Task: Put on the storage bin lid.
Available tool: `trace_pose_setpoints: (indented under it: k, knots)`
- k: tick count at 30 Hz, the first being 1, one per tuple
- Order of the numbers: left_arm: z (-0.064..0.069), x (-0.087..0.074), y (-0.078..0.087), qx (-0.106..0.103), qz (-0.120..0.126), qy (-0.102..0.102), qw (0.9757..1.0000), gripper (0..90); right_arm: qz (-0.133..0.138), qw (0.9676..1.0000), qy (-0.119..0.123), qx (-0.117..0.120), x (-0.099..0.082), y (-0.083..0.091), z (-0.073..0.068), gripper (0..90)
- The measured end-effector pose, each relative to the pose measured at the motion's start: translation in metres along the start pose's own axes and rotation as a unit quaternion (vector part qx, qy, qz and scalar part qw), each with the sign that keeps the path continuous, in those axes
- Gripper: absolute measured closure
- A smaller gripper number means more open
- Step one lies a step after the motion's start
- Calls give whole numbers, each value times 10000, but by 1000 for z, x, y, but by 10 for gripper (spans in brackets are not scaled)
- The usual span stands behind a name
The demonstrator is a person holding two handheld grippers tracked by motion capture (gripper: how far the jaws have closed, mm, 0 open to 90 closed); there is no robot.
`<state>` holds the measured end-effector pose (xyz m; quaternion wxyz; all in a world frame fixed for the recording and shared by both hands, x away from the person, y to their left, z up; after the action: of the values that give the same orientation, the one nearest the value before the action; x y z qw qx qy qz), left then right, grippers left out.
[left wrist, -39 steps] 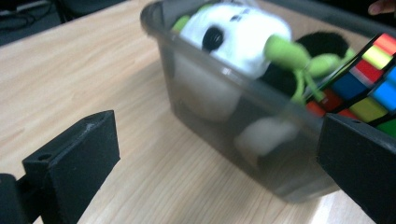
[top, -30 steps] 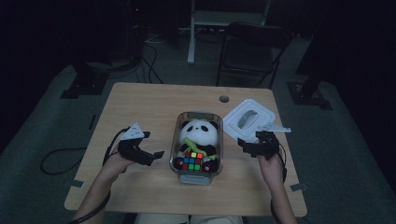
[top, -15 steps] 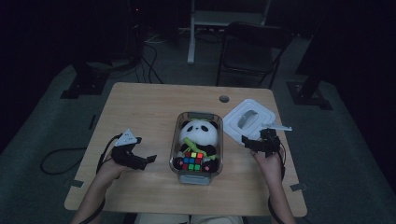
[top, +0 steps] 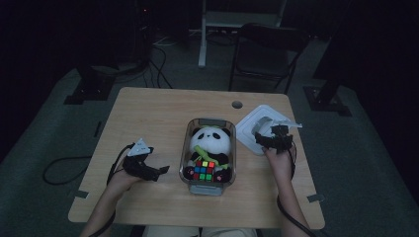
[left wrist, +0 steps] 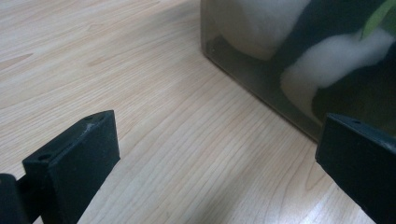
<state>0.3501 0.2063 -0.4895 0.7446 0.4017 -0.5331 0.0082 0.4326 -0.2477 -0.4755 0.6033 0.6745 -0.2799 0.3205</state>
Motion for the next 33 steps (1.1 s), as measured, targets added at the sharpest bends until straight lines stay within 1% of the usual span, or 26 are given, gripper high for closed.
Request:
trace_pose_setpoints:
  k: [1,3,5,6,7,9,10,11,12,13,15,17,19,20,21,24,25,26,28,29,30,31,32,33]
  knots:
    - [1,0,-1,-2,-3,-9,10000,5,32,10000,-20,-91,3,-3,-1,123]
    - [1,1,-2,20,-5,-26,10000,5,39,9998,-81,-191,7,-10,-2,123]
    - [0,1,-2,-3,-2,-13,10000,5,14,9995,-151,-270,11,-19,-4,123]
    - [0,1,-2,7,-6,-14,10000,5,-8,9994,-230,-252,13,-23,-5,123]
    - [0,1,-2,16,-8,-14,10000,5,-44,9993,-257,-284,14,-28,-6,123]
    - [-1,2,-3,19,19,9,10000,5,-64,9984,-272,-487,17,-37,-7,124]
    - [-1,2,-3,25,26,15,10000,5,-77,9980,-292,-547,18,-42,-7,124]
    - [-1,2,-3,25,26,15,10000,5,-77,9980,-292,-547,18,-42,-7,124]
    - [-1,3,-4,27,43,34,10000,5,-107,9976,-337,-603,19,-47,-8,124]
    - [-1,3,-4,24,37,29,10000,5,-192,9957,-394,-822,21,-58,-9,136]
    - [-1,4,-5,28,37,26,10000,5,-272,9943,-415,-944,21,-66,-10,136]
    - [-1,5,-6,19,45,13,10000,5,-337,9935,-462,-987,20,-72,-11,138]
    - [-1,6,-7,22,55,16,10000,5,-370,9916,-411,-1166,18,-76,-12,139]
    - [0,7,-8,22,58,24,10000,5,-397,9910,-413,-1212,17,-78,-12,139]
    - [0,7,-10,15,74,27,10000,5,-438,9905,-440,-1229,16,-81,-12,153]
    - [1,9,-13,13,69,-2,10000,5,-555,9891,-418,-1301,12,-87,-12,163]
    - [2,9,-14,-3,70,-5,10000,5,-572,9887,-404,-1328,10,-88,-12,180]
    - [2,10,-15,5,68,-3,10000,5,-523,9889,-420,-1330,10,-88,-12,200]
    - [3,9,-17,2,42,-7,10000,5,-531,9888,-394,-1335,11,-88,-13,233]
    - [3,9,-17,8,37,-7,10000,5,-528,9891,-369,-1324,11,-87,-14,276]
    - [3,9,-17,8,37,-7,10000,5,-528,9891,-369,-1324,11,-87,-14,276]
    - [3,10,-18,3,31,-6,10000,5,-502,9901,-338,-1267,11,-87,-14,372]
    - [4,10,-18,11,36,-17,10000,5,-509,9916,-323,-1144,12,-85,-15,457]
    - [4,10,-18,12,47,-10,10000,5,-505,9923,-268,-1102,13,-85,-15,504]
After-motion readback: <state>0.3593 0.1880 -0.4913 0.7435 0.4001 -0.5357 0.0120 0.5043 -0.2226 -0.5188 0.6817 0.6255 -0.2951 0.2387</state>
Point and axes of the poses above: each handheld gripper's, and its own axes: y roughly backward along the jaws, x roughly out of its top, z roughly to its right, the point moved 2 cm from there along -y, roughly forward along the jaws, and after that the axes turned 5 degrees about -x, right-handed, at the moved point
